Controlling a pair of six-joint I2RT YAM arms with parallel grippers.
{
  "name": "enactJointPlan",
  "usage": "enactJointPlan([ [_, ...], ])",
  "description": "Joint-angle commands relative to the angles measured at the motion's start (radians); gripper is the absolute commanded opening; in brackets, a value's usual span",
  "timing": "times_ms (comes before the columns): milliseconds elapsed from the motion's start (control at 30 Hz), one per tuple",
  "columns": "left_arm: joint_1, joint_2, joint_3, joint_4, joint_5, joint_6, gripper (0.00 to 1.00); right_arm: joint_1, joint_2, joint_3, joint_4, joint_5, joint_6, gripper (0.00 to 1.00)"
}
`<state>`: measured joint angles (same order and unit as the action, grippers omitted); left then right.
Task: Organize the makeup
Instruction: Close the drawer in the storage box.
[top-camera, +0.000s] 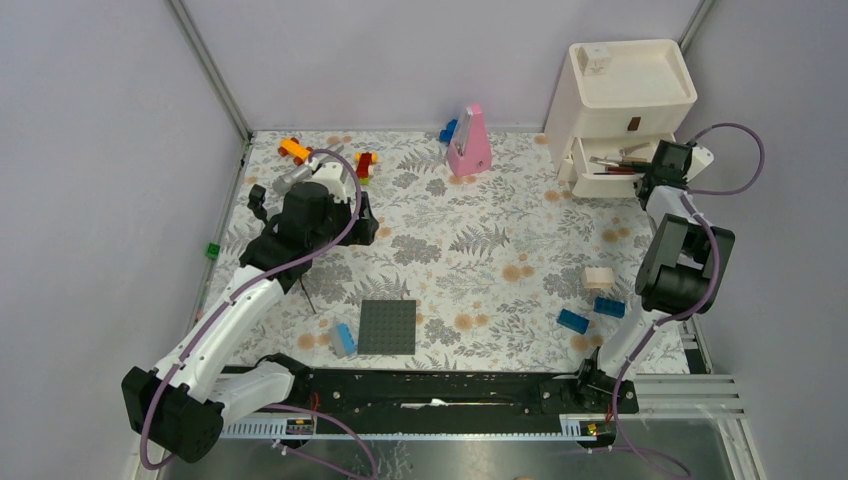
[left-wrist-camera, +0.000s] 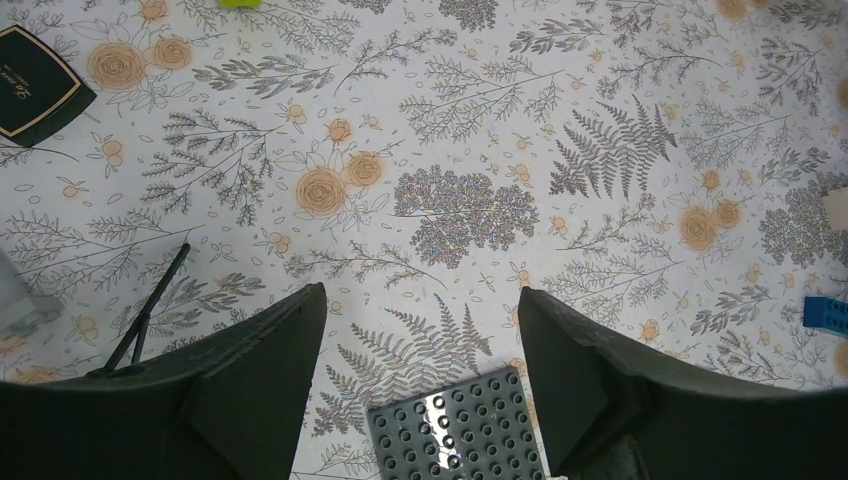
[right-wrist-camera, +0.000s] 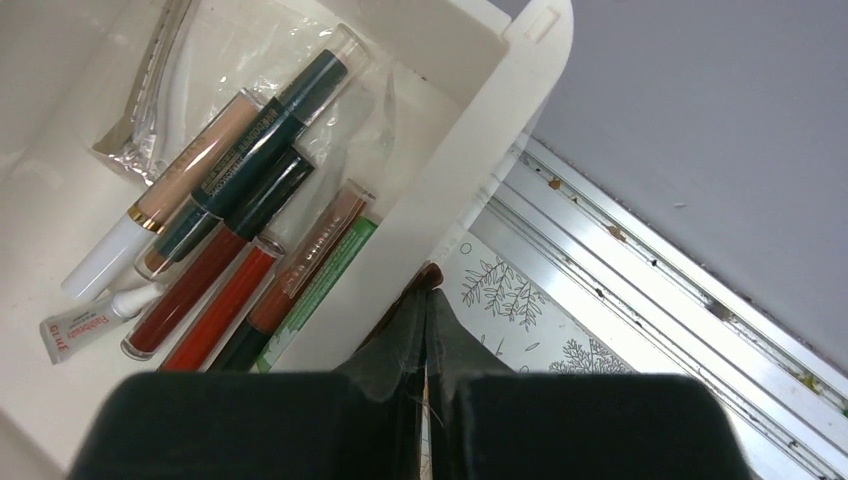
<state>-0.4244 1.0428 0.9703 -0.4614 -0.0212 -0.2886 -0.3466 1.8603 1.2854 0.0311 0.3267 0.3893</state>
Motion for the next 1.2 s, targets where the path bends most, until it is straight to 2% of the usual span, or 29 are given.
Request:
enactJointPlan([
  [0, 0.012, -0.001, 0.007, 0.041, 0.001, -0.004, 0.76, 0.003, 0.012, 0.045, 0.301, -0.195, -0.005, 0.0],
  [233, 0.016, -0.003, 0.007, 0.041, 0.004, -0.004, 0.76, 0.009, -0.023, -0.018, 0.466, -0.403, 0.011, 0.0],
  [533, 0.018, 0.0, 0.007, 0.041, 0.007, -0.004, 0.76, 0.027, -0.099, -0.121, 0.688, -0.437, 0.025, 0.0],
  [967, 0.022, 0.0, 0.006, 0.041, 0.006, -0.004, 0.76, 0.056, 0.066, 0.028, 0.618, -0.481, 0.025, 0.0],
  [1133, 0.024, 0.003, 0.007, 0.042, 0.006, -0.004, 0.76, 0.061, 0.044, -0.01, 0.641, -0.482, -0.002, 0.07],
  [1167, 0.024, 0.003, 0.005, 0.043, 0.008, -0.004, 0.76, 0.061, 0.03, -0.025, 0.648, -0.481, -0.007, 0.13],
])
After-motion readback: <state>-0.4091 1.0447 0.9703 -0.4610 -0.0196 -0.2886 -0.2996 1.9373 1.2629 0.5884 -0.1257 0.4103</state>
